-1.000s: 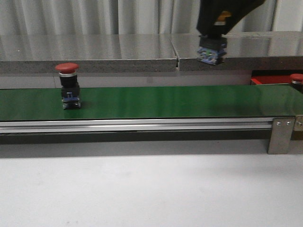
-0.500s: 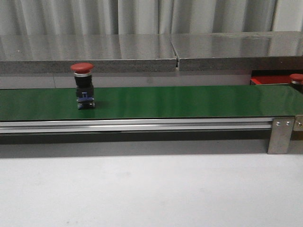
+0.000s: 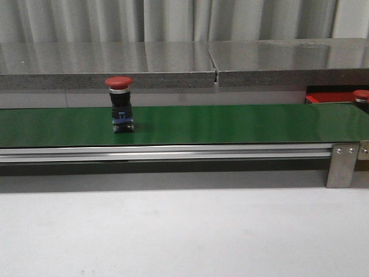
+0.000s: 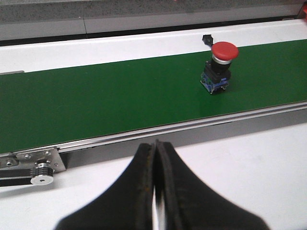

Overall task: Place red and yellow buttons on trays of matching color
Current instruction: 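Carry the yellow button into the yellow tray and open the right gripper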

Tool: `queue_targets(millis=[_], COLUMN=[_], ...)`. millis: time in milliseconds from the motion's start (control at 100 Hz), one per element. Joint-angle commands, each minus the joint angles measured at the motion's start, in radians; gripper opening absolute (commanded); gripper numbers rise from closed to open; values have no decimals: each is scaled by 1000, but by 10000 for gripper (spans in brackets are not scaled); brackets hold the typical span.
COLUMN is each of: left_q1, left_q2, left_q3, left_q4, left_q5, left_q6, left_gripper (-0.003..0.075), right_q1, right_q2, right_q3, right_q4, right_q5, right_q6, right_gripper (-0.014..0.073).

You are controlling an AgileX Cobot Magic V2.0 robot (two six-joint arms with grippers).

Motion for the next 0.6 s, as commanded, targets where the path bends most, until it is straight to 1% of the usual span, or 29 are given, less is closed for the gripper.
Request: queue_targets(millis=[0, 230, 460, 590], left_q1=[-6, -6, -6, -6], left_q2=[1, 1, 1, 1], left_q3=[-28, -28, -28, -28], left_q4=[-16, -16, -16, -16], left_q5=[-67, -67, -67, -67], left_q6=[0, 0, 0, 0], left_gripper=[-19, -19, -19, -19], right_q1=[-45, -101, -101, -101], right_q2=[-17, 78, 189, 217], right_q3=[-11, -7, -7, -7], right_q4=[-7, -7, 16, 16], right_q5=[-77, -120, -144, -160], right_q6=[-1, -1, 4, 4], right_gripper=[129, 129, 129, 129])
